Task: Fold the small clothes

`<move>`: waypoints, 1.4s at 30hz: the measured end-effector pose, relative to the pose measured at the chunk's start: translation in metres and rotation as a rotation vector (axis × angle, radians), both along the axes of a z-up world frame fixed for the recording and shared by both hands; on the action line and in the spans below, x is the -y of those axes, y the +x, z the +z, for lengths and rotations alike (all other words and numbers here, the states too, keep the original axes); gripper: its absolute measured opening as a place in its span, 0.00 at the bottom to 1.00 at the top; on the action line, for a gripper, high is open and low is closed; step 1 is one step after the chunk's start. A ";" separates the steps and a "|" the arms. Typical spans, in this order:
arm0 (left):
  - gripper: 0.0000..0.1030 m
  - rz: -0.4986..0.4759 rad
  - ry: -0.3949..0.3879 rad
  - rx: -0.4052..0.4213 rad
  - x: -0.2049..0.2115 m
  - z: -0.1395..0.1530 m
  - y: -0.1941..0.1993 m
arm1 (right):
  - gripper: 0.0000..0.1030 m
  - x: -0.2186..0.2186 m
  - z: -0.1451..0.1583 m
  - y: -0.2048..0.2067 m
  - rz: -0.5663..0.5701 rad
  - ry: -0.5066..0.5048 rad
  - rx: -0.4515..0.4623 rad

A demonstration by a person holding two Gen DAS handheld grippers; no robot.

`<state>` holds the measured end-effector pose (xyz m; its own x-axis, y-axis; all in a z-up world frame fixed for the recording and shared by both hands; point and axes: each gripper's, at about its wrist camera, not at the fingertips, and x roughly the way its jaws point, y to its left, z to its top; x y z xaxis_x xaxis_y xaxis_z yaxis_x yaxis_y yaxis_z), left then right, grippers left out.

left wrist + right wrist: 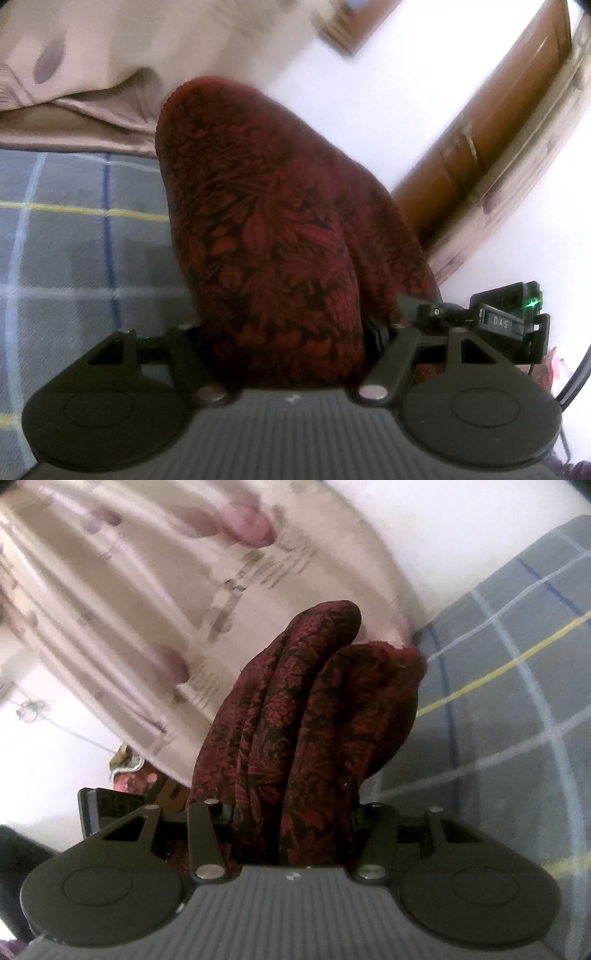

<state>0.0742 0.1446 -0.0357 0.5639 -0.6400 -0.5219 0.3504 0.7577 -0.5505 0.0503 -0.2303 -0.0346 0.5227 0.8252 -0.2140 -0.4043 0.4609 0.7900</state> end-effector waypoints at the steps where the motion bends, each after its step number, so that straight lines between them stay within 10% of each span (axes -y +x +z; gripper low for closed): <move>1: 0.69 0.003 0.012 0.003 -0.002 0.000 -0.006 | 0.50 -0.003 -0.002 -0.005 0.003 0.008 -0.011; 31: 0.70 0.043 0.065 0.013 -0.033 -0.055 -0.031 | 0.50 -0.068 -0.044 -0.044 -0.017 -0.184 -0.029; 42: 0.87 0.114 0.115 0.066 -0.026 -0.056 -0.049 | 0.56 -0.063 -0.061 -0.040 -0.036 -0.219 -0.036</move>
<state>0.0253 0.1702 -0.0912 0.6652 -0.5079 -0.5474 0.2910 0.8514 -0.4364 0.0105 -0.1671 -0.0953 0.5396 0.7381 -0.4050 -0.3584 0.6366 0.6828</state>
